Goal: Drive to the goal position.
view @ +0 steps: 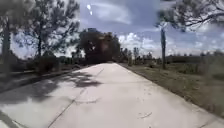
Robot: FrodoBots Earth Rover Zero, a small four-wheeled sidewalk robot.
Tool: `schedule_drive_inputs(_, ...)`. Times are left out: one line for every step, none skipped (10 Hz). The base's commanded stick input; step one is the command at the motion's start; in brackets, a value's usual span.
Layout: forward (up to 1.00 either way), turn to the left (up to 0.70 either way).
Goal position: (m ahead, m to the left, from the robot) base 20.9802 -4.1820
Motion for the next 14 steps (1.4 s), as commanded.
schedule_drive_inputs(0.85,0.00)
schedule_drive_inputs(0.85,0.00)
schedule_drive_inputs(0.85,0.00)
schedule_drive_inputs(0.85,0.00)
schedule_drive_inputs(0.85,0.00)
schedule_drive_inputs(0.85,0.00)
schedule_drive_inputs(0.85,0.00)
schedule_drive_inputs(0.85,0.00)
schedule_drive_inputs(0.85,0.00)
schedule_drive_inputs(0.85,0.00)
schedule_drive_inputs(0.85,0.00)
schedule_drive_inputs(0.85,0.00)
schedule_drive_inputs(0.85,0.00)
schedule_drive_inputs(0.85,0.00)
